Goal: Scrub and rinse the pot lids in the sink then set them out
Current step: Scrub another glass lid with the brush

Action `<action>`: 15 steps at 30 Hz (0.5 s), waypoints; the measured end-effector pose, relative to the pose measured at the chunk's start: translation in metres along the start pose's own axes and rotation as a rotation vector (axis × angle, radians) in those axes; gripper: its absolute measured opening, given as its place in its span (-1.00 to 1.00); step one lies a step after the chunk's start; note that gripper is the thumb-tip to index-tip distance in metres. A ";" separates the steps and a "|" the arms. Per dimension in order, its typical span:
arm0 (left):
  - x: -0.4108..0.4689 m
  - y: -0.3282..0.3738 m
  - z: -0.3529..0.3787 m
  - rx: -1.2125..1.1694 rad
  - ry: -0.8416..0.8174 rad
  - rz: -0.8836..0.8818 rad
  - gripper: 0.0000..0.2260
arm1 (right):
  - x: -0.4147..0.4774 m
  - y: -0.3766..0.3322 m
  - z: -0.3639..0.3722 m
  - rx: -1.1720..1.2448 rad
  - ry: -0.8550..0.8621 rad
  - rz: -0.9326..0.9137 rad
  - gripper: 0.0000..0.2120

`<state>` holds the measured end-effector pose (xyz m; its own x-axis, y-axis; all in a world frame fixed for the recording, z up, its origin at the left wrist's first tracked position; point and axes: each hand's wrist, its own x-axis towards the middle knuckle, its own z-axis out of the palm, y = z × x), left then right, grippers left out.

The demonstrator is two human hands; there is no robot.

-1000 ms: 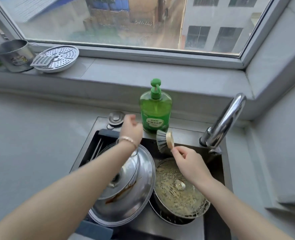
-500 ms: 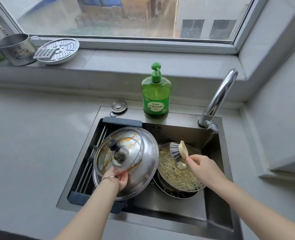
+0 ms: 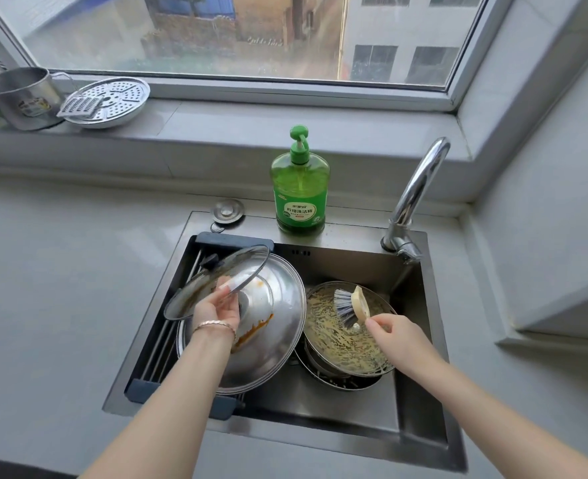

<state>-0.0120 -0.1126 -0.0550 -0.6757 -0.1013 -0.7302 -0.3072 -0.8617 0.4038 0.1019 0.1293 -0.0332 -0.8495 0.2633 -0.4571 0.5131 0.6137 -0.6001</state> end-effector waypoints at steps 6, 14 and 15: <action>-0.049 0.017 0.010 0.300 -0.172 0.099 -0.65 | -0.005 0.008 0.000 0.035 0.013 -0.017 -0.72; -0.081 0.024 0.023 0.580 -0.334 0.080 -0.71 | -0.014 0.037 -0.001 0.073 0.013 0.058 -0.70; -0.084 0.019 0.024 0.583 -0.319 0.079 -0.67 | -0.017 0.040 -0.003 0.082 0.033 0.060 -0.67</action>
<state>0.0225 -0.1082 0.0269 -0.8486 0.0756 -0.5237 -0.4998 -0.4393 0.7465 0.1367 0.1515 -0.0474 -0.8197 0.3235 -0.4726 0.5705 0.5337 -0.6243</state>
